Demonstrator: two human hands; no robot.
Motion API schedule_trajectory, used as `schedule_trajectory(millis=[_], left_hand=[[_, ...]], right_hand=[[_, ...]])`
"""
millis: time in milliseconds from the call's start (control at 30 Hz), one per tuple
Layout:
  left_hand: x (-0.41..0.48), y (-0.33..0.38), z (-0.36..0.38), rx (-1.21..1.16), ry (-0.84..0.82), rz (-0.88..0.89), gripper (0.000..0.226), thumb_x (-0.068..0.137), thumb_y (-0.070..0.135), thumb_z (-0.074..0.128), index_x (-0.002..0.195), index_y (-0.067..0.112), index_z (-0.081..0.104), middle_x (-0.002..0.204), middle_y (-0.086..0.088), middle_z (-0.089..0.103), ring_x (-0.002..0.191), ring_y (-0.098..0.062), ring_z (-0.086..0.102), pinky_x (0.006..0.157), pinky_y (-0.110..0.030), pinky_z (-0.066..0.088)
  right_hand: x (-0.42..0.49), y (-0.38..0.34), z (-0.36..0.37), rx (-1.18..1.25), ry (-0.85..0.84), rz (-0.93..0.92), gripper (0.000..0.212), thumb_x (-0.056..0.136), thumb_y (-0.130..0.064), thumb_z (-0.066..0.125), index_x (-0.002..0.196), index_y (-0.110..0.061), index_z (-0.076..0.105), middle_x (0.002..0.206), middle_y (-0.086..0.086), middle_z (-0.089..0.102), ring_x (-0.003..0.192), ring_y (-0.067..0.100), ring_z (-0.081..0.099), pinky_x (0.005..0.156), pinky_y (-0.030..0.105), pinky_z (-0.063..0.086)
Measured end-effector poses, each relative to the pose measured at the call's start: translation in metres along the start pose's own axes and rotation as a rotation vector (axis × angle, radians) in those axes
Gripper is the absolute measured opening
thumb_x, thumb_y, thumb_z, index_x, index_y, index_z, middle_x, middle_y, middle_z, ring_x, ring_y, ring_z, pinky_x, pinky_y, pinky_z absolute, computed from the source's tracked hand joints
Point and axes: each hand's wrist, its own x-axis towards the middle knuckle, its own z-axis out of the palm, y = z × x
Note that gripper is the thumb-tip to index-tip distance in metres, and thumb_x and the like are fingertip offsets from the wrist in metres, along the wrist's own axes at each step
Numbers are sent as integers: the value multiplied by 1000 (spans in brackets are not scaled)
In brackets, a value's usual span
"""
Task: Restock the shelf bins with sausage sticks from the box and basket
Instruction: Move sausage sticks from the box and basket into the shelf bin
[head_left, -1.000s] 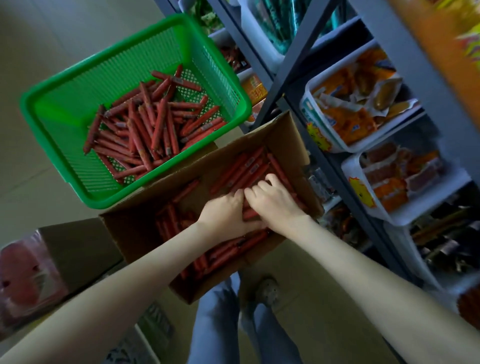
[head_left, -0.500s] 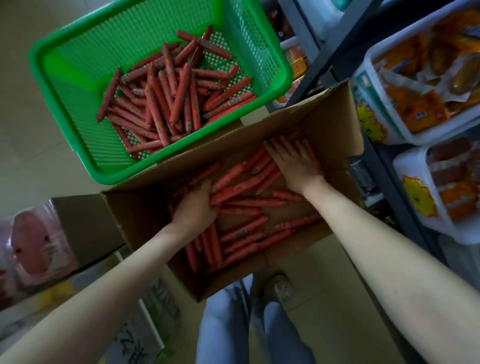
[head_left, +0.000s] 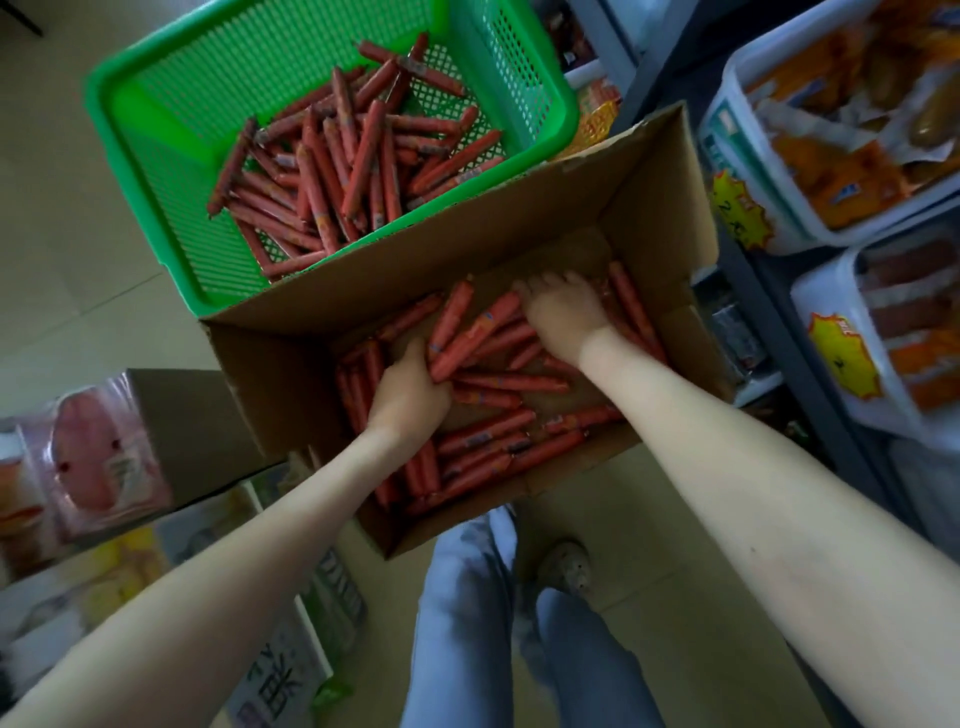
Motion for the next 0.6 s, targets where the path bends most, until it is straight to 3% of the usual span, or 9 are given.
schedule_trajectory(millis=[67, 167, 267, 333, 367, 433, 533, 600], left_hand=[[-19, 7, -7, -32, 23, 22, 42, 84, 10, 55, 126, 15, 48, 105, -13, 65, 95, -32, 61, 74, -29, 45], [-58, 26, -23, -138, 74, 120, 23, 83, 10, 62, 105, 14, 55, 86, -2, 62, 78, -18, 54, 61, -22, 32], [-108, 71, -45, -406, -15, 148, 14, 85, 13, 64, 95, 20, 56, 81, 1, 65, 67, -9, 58, 60, -19, 44], [-145, 111, -62, -652, -185, 152, 19, 86, 9, 65, 97, 23, 59, 87, -4, 70, 70, -11, 66, 65, -28, 54], [-163, 133, -71, -733, -267, 168, 19, 86, 9, 65, 100, 21, 59, 85, -3, 70, 71, -14, 67, 68, -31, 55], [-199, 180, -91, -818, -391, 250, 18, 88, 9, 62, 105, 15, 59, 84, -4, 68, 70, -16, 66, 66, -30, 56], [-251, 250, -127, -826, -534, 434, 18, 92, 1, 50, 106, 11, 56, 77, -2, 70, 63, -11, 67, 54, -22, 53], [-282, 293, -154, -760, -631, 548, 18, 91, 1, 49, 101, 15, 56, 70, 4, 70, 59, -7, 66, 50, -18, 51]], right_hand=[[-15, -2, -20, 97, 26, 71, 49, 93, -9, 39, 141, -11, 31, 132, 13, 49, 121, 31, 46, 100, 39, 32], [-59, 2, -59, 415, 99, 266, 43, 91, -15, 48, 132, -12, 38, 123, 14, 55, 113, 32, 54, 96, 40, 38], [-123, 7, -112, 1160, 161, 459, 20, 85, -13, 58, 105, -15, 56, 92, 8, 64, 88, 26, 61, 78, 30, 45], [-170, 7, -155, 1683, 227, 484, 10, 84, -14, 64, 92, -20, 63, 88, 5, 69, 83, 23, 66, 83, 38, 52], [-193, 7, -177, 1822, 278, 472, 10, 84, -19, 67, 94, -21, 65, 94, 5, 71, 89, 22, 68, 88, 41, 53], [-238, 10, -222, 1966, 412, 442, 21, 85, -26, 68, 105, -20, 66, 103, 6, 71, 99, 22, 67, 92, 43, 51], [-300, 28, -292, 2032, 632, 420, 38, 74, -37, 73, 104, -15, 68, 100, 9, 72, 97, 26, 68, 92, 46, 50], [-338, 44, -339, 2018, 765, 372, 34, 73, -31, 76, 102, -14, 68, 95, 8, 73, 91, 25, 69, 85, 42, 53]])
